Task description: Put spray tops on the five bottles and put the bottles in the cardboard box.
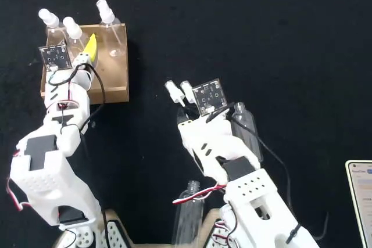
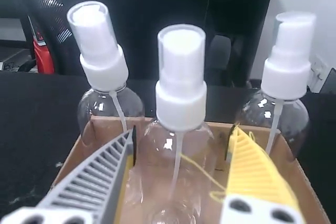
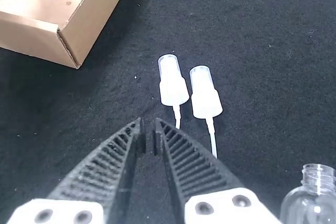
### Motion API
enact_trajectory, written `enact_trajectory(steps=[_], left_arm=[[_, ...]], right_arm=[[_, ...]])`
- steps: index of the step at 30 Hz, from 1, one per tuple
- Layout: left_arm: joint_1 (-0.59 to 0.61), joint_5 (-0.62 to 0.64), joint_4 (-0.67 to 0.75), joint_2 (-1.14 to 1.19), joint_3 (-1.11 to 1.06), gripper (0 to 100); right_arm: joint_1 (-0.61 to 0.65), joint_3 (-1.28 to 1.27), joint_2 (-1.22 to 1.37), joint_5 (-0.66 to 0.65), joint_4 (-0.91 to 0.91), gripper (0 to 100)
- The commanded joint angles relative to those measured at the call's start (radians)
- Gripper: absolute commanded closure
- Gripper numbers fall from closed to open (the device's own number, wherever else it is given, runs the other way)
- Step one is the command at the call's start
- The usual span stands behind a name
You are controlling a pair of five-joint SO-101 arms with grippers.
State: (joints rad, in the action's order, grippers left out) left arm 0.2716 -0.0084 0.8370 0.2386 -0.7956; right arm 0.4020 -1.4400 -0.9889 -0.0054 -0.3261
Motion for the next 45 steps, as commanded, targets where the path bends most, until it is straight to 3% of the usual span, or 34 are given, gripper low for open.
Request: enact_trajectory(steps=[1, 20, 27, 33, 43, 45], left_arm=[[0.010, 0.002, -0.002, -0.077, -0.025, 73], [0.047, 0.000, 0.000, -0.348, -0.294, 73], [0.205, -0.008, -0.002, -0.505, -0.421, 73], [0.341, -0.101, 0.005, -0.634, -0.555, 73], [0.366, -0.110, 0.005, -0.795, -0.835, 73], [0.361, -0.163, 0.005, -0.838, -0.866, 73]], right_arm=[[0.003, 0.010, -0.015, -0.008, 0.028, 96.6], [0.003, 0.010, -0.015, -0.008, 0.028, 96.6], [0.003, 0.012, -0.016, -0.008, 0.028, 96.4], [0.003, 0.012, -0.016, -0.008, 0.028, 96.5], [0.003, 0.012, -0.016, -0.008, 0.028, 96.6], [0.003, 0.012, -0.016, -0.008, 0.028, 96.6]])
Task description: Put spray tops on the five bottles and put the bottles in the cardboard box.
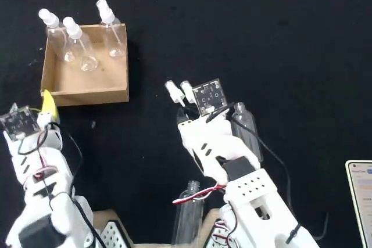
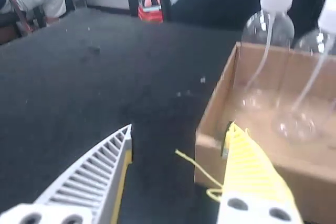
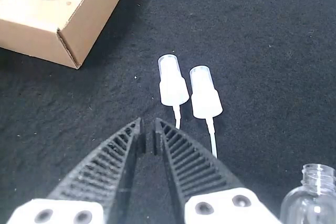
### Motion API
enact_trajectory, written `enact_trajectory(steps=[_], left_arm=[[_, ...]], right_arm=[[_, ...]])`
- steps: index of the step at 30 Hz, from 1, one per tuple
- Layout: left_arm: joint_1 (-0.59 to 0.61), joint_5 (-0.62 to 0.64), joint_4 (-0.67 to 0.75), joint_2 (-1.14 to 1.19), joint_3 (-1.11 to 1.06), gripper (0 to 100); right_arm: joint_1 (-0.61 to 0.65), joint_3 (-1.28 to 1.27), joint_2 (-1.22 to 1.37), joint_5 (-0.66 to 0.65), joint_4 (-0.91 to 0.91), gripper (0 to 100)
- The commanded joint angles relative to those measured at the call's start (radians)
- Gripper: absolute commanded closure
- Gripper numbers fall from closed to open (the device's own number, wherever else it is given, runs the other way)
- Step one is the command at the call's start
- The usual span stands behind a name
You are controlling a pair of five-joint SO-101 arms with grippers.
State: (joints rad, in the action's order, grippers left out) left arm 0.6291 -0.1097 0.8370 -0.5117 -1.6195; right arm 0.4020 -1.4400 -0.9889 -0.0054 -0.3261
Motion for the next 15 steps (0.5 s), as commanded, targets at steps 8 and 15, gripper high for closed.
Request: enact_trajectory(steps=[8, 15], left_arm=[[-0.108, -0.224, -0.310, -0.233, -0.062, 73], [-0.163, -0.221, -0.852, -0.468, 0.041, 73]], right_arm=[[0.003, 0.013, -0.016, -0.008, 0.028, 96.6], [0.003, 0.018, -0.016, -0.008, 0.026, 96.6]])
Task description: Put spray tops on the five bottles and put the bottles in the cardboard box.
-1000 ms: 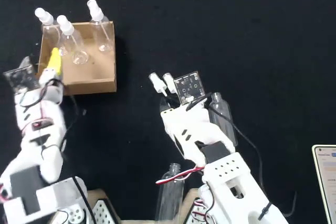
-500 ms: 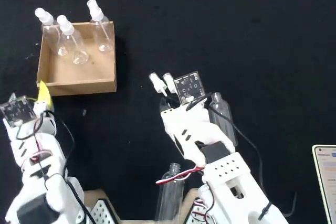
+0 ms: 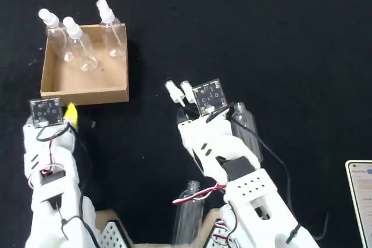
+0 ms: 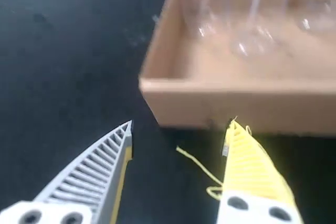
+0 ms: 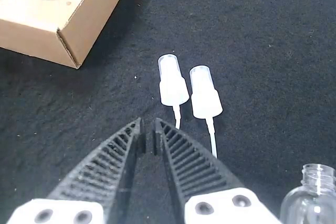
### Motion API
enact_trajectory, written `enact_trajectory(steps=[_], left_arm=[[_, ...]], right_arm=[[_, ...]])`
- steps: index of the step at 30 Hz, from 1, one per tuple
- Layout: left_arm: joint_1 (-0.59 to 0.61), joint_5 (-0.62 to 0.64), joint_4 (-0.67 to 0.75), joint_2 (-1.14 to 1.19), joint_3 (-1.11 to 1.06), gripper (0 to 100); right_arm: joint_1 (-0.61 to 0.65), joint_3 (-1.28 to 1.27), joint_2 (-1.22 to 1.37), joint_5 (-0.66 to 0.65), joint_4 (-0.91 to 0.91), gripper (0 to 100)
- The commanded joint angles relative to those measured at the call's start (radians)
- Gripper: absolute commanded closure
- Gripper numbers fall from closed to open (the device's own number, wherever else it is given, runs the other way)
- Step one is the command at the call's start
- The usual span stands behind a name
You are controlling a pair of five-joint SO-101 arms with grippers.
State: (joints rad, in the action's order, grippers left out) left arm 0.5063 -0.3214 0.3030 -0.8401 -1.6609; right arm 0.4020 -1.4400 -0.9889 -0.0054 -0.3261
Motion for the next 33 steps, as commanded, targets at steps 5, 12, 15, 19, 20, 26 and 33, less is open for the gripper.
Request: enact_trajectory(steps=[5, 12, 15, 19, 20, 26, 33], left_arm=[[-0.156, -0.009, -0.881, -0.334, 0.298, 73], [-0.378, -0.015, -1.010, -0.525, 0.321, 73], [-0.473, -0.009, -0.993, -0.549, 0.346, 73], [-0.558, 0.028, -0.984, -0.517, 0.426, 73], [-0.567, 0.055, -0.984, -0.499, 0.450, 73], [-0.591, 0.213, -0.984, -0.253, 0.588, 73], [-0.730, 0.273, -1.131, 0.063, 0.746, 73]], right_arm=[[0.003, 0.018, -0.016, -0.008, 0.025, 96.6], [-0.066, 0.022, -0.016, -0.006, 0.018, 96.3], [-0.100, 0.022, -0.016, -0.005, 0.025, 96.3], [-0.127, 0.022, -0.016, 0.000, 0.025, 96.3], [-0.137, 0.022, -0.016, 0.000, 0.025, 96.3], [-0.193, 0.039, -0.016, 0.002, 0.026, 96.2], [-0.278, 0.062, -0.016, 0.002, 0.026, 96.2]])
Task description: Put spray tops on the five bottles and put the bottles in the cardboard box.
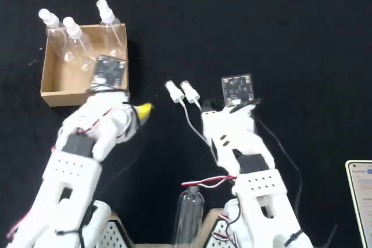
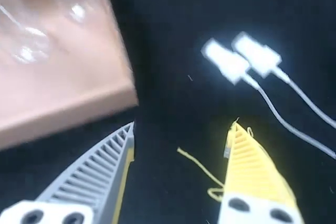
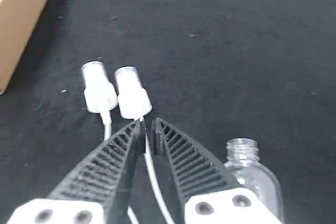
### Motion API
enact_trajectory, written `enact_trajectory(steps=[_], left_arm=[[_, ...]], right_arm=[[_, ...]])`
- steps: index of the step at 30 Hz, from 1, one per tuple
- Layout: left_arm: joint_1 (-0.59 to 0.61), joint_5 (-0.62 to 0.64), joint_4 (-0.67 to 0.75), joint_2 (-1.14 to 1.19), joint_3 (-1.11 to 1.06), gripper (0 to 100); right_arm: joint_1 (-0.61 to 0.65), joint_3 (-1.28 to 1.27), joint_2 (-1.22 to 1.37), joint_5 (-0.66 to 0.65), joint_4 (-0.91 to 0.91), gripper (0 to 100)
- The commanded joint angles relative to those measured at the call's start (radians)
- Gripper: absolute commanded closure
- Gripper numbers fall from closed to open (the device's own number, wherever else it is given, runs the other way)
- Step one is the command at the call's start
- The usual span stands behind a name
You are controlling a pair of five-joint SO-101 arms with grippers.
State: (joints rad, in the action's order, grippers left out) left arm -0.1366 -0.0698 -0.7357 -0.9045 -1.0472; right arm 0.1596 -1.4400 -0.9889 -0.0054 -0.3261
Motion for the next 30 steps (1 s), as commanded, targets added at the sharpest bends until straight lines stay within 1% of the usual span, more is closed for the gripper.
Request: enact_trajectory(steps=[1, 6, 8, 10, 14, 16, 18, 20, 22, 24, 27, 30], left_arm=[[-0.108, 0.017, -0.129, 0.149, 0.153, 73], [-0.199, -0.020, -0.354, 0.199, 0.278, 73], [-0.240, 0.000, -0.425, 0.204, 0.295, 73], [-0.294, 0.040, -0.463, 0.206, 0.291, 73], [-0.449, 0.095, -0.525, 0.207, 0.280, 73], [-0.544, 0.124, -0.528, 0.207, 0.263, 72], [-0.624, 0.169, -0.525, 0.207, 0.239, 68], [-0.690, 0.216, -0.525, 0.204, 0.229, 65], [-0.748, 0.245, -0.523, 0.203, 0.229, 64], [-0.780, 0.265, -0.494, 0.209, 0.223, 64], [-0.783, 0.318, -0.377, 0.209, 0.139, 64], [-0.782, 0.373, -0.296, 0.209, 0.044, 64]], right_arm=[[-0.037, 0.062, -0.016, 0.002, 0.026, 96.2], [-0.037, 0.071, -0.016, 0.002, 0.026, 96.2], [-0.037, 0.073, -0.016, 0.002, 0.026, 96.2], [-0.041, 0.084, -0.016, -0.002, 0.025, 96.2], [-0.153, 0.120, -0.016, 0.002, 0.020, 96.2], [-0.209, 0.133, -0.016, 0.012, 0.020, 96.2], [-0.239, 0.137, -0.016, 0.057, 0.020, 96.2], [-0.253, 0.137, -0.016, 0.077, 0.020, 96.2], [-0.255, 0.137, -0.016, 0.078, 0.020, 96.2], [-0.255, 0.136, -0.016, 0.078, 0.023, 96.2], [-0.253, 0.136, -0.013, 0.078, 0.025, 96.2], [-0.252, 0.136, -0.013, 0.078, 0.026, 96.2]])
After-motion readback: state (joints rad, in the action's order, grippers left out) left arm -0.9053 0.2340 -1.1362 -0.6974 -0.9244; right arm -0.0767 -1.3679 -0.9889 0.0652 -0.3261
